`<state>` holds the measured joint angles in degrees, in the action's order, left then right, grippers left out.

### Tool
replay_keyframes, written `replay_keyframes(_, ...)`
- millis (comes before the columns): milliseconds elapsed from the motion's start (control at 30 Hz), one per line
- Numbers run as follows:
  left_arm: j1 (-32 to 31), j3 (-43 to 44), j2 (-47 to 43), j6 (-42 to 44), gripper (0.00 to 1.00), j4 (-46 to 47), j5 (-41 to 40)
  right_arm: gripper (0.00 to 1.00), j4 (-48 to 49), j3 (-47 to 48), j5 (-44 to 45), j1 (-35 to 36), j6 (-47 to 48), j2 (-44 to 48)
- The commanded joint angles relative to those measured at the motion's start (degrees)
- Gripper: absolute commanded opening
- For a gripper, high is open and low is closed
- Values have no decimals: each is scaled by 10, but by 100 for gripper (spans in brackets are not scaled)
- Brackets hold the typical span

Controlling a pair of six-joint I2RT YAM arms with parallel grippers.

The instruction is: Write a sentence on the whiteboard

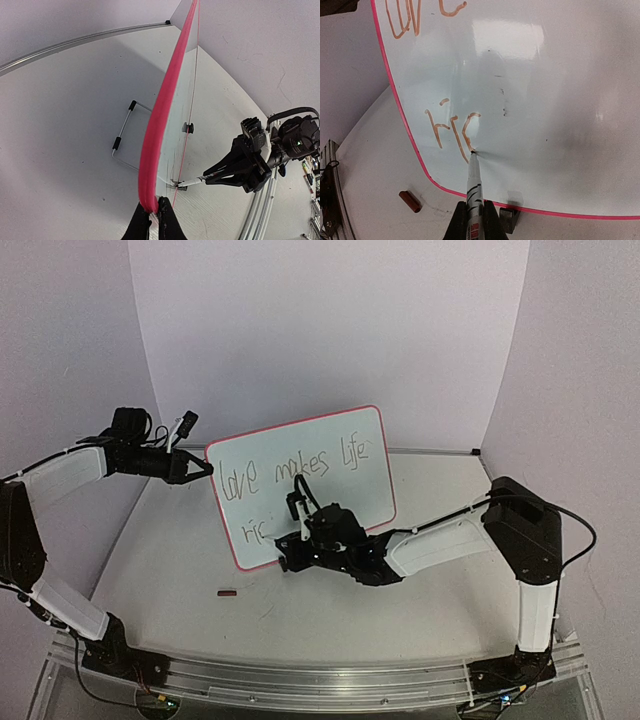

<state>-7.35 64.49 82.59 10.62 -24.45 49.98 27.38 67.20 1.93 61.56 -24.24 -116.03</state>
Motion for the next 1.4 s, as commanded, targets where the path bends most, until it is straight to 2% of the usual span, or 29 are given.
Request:
replay_keyframes(0,-12,9,8,38,0,-24,-33,0,-5,-13,53,-6,4,30)
replay_keyframes(400,-11,9,9,38,0,-24,-32,0,24,-32,27,-7,28,85)
replay_keyframes(867,-11,9,12,38,0,-24,-33,0,-8,52,44,-15,65,31)
replay_keyframes(1367,-11,9,11,38,0,-24,-32,0,-31,42,45,-22,47,11)
